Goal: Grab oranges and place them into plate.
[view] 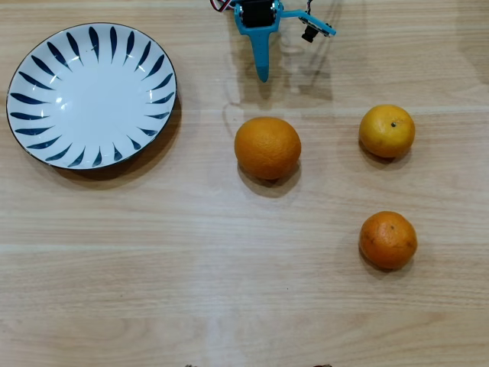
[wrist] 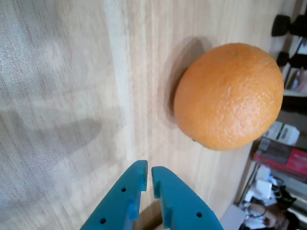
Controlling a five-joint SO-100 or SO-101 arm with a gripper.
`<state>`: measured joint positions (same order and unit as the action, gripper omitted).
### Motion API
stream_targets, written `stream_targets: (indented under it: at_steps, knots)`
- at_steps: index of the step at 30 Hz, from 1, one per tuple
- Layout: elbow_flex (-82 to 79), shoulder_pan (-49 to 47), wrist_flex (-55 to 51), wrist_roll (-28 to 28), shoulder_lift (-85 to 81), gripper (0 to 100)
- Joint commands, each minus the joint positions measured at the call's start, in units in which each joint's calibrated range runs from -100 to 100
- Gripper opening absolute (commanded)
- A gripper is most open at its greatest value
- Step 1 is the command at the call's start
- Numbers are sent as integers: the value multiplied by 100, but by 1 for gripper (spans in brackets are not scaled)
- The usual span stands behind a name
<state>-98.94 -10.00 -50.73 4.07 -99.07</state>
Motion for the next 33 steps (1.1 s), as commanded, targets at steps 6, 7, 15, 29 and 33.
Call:
stream_targets:
  at_steps: [6, 7, 15, 29, 33]
  knots:
    - [-70, 17, 32, 1, -42, 2]
    - [-70, 17, 32, 1, -42, 2]
    - [-70, 17, 32, 1, -42, 2]
    - [-70, 41, 7, 1, -51, 2]
    - [-70, 49, 7, 1, -51, 2]
